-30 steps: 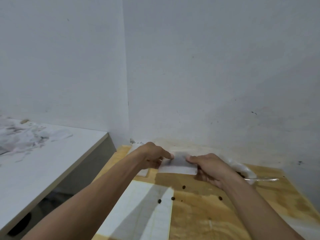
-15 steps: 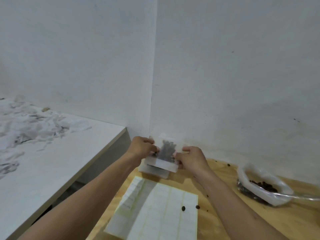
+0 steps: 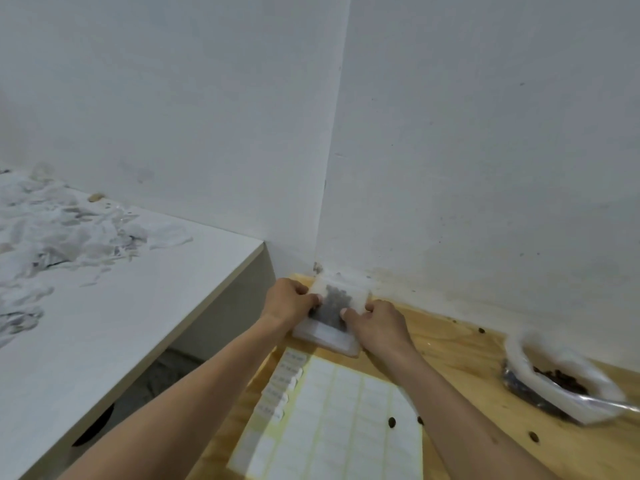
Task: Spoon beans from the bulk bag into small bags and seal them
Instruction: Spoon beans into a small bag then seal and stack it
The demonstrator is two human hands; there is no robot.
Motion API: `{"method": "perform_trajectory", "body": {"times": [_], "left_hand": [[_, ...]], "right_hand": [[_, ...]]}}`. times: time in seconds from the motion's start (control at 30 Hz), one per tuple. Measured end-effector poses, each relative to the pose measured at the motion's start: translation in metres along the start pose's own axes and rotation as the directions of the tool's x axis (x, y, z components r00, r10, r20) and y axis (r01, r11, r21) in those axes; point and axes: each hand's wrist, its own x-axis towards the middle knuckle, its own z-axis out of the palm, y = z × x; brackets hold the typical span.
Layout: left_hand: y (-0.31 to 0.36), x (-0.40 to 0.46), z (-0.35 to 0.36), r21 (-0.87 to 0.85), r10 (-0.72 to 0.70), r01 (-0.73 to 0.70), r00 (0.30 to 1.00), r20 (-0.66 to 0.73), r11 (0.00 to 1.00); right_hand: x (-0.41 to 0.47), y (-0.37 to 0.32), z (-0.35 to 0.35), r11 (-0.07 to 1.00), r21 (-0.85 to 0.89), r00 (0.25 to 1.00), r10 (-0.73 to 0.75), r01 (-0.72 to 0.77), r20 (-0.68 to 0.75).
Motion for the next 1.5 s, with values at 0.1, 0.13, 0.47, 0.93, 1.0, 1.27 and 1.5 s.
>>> {"method": "perform_trajectory", "body": {"times": [0.1, 0.13, 0.47, 0.93, 1.0, 1.27, 1.5], "left_hand": [[0.003, -0.004, -0.001, 0.032, 0.030, -0.030, 1.000, 0.002, 0.999], [0.004, -0.006, -0.002, 0.051, 0.043, -0.043, 0.999, -0.010, 0.998], [0.070, -0.054, 0.038, 0.308, 0.367, -0.324, 0.926, -0.093, 0.895], [0.154, -0.197, 0.227, 0.135, 0.536, -0.669, 0.685, 0.494, 0.730], [0.157, -0.216, 0.252, 0.117, 0.518, -0.692, 0.631, 0.578, 0.712], [0.157, -0.251, 0.309, 0.262, 0.386, -0.771, 0.544, 0.745, 0.581], [0.151, -0.241, 0.303, 0.049, 0.499, -0.665, 0.604, 0.622, 0.745]], "right_hand": [[-0.004, -0.001, -0.010, 0.997, 0.071, 1.000, -0.019, 0.021, -0.021], [-0.007, -0.002, -0.015, 0.996, 0.084, 0.999, -0.026, 0.028, -0.026], [-0.030, 0.036, -0.107, 0.994, 0.010, 0.990, -0.103, 0.105, -0.099], [-0.137, 0.197, -0.288, 0.954, -0.123, 0.917, 0.218, -0.272, -0.335], [-0.151, 0.221, -0.297, 0.911, -0.189, 0.904, 0.299, -0.366, -0.306], [-0.187, 0.272, -0.285, 0.790, -0.323, 0.853, 0.496, -0.522, -0.165], [-0.184, 0.281, -0.294, 0.874, -0.114, 0.868, 0.441, -0.473, -0.228]]}}
